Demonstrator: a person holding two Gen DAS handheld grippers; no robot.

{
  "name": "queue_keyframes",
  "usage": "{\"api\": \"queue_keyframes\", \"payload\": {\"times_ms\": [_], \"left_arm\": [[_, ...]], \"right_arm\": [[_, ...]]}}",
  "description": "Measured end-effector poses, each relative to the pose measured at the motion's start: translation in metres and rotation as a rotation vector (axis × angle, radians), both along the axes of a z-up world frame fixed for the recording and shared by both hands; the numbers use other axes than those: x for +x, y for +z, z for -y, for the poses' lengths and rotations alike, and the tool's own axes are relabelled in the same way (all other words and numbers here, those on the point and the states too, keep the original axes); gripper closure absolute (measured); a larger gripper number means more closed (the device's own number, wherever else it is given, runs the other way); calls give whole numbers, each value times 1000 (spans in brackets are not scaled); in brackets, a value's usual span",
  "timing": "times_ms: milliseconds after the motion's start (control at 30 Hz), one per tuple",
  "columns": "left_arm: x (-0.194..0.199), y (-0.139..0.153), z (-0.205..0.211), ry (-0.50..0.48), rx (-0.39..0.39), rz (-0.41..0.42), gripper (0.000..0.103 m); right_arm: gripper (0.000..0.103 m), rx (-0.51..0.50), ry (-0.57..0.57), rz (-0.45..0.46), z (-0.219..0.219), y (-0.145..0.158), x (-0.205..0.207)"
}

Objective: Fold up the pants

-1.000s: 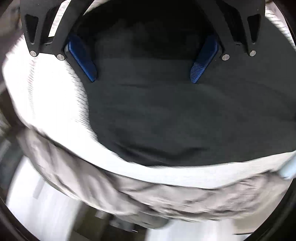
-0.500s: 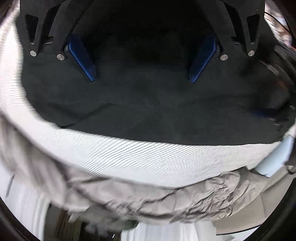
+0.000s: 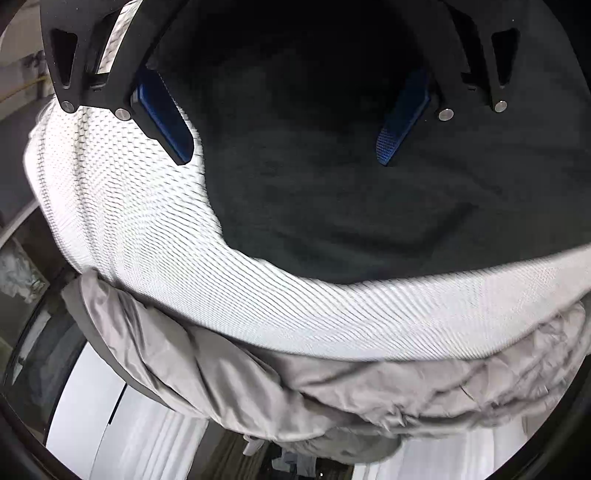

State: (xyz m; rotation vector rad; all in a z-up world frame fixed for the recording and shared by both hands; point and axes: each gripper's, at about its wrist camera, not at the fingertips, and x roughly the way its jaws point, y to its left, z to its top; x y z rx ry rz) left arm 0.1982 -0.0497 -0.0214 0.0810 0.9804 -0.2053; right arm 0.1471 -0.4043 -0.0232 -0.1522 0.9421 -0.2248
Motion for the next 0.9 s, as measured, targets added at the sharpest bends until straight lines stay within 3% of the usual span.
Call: {"api": "queue_keyframes", "payload": {"times_ms": [167, 233, 300, 400, 500, 567, 600, 667, 767, 833, 900], "left_arm": [[38, 11, 59, -78, -17, 67, 1], [52, -7, 83, -97, 34, 14, 1], [67, -29, 88, -117, 104, -68, 0], [69, -36, 63, -85, 49, -43, 0], [72, -39, 21, 56, 12, -54, 0], [69, -34, 0, 123, -15, -63, 1], [60, -29, -3, 133, 1, -53, 1], [44, -15, -1, 125, 24, -5, 1], [3, 13, 33, 36, -46, 79, 1], [-18, 15, 75, -99, -57, 66, 1], [-38, 4, 112, -227, -42, 23, 1]], "right_arm": [[2, 128, 242, 4, -85, 9, 22], [2, 163, 293, -49, -113, -6, 49], [2, 139, 268, -143, -123, -33, 68], [1, 45, 237, -149, -96, -46, 71], [2, -38, -4, -85, -20, -28, 53], [2, -9, -139, -79, 19, -23, 41], [2, 58, -144, -70, 32, -18, 31], [3, 72, -112, -36, 31, -7, 14], [3, 141, -27, 55, 4, 19, -23], [3, 210, 99, 40, -28, 15, -29], [3, 209, 210, 11, -64, 5, -41]]}}
